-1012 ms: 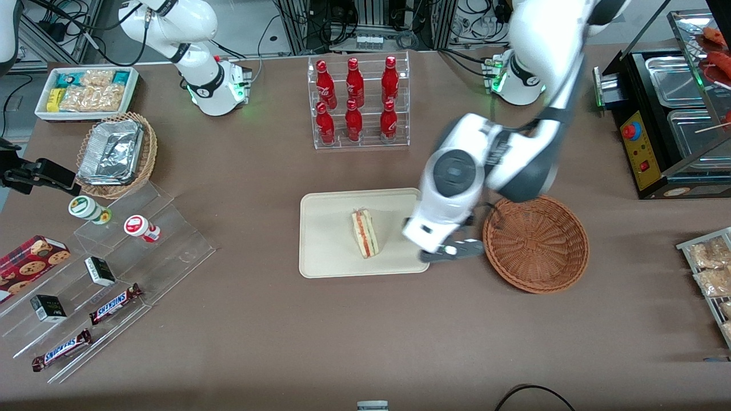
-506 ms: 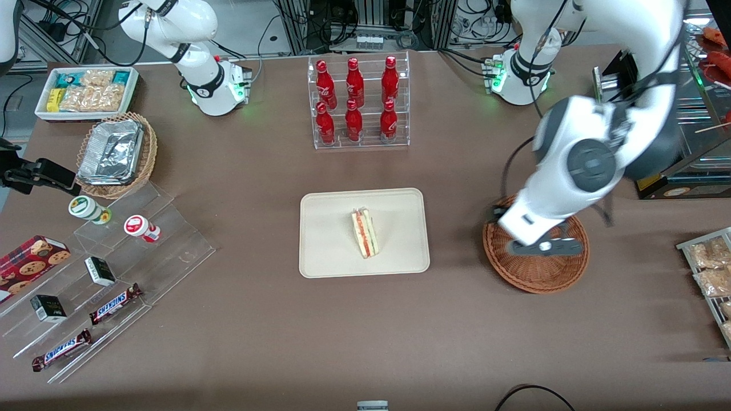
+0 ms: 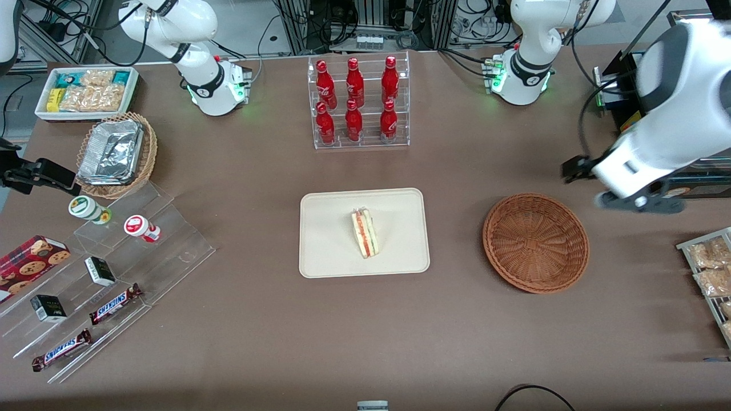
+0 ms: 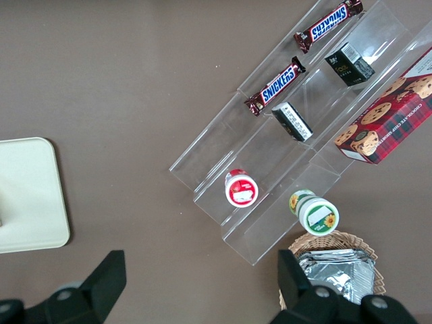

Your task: Place sandwich from basket to tray

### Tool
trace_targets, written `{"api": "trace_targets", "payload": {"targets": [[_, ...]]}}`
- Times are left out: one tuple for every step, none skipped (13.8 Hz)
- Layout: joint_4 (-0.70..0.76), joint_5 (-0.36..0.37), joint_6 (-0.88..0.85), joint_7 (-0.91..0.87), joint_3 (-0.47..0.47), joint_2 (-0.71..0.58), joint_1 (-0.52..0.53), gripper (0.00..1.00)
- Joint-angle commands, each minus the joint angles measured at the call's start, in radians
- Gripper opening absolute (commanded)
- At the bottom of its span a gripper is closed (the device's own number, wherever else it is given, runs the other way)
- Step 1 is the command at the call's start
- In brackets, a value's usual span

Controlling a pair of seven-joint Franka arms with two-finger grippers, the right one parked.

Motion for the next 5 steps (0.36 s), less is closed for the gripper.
{"api": "trace_targets", "payload": {"targets": [[-0.023, -0.005, -0.043, 0.061, -0.018, -0.093, 0.062, 1.0], [-0.02, -0.005, -0.057, 0.061, -0.017, -0.11, 0.075, 1.0], [-0.013, -0.002, -0.068, 0.061, -0.014, -0.118, 0.084, 1.0], [0.001, -0.002, -0.08, 0.061, -0.01, -0.121, 0.086, 1.0], [0.01, -0.002, -0.092, 0.06, -0.006, -0.121, 0.086, 1.0]]}}
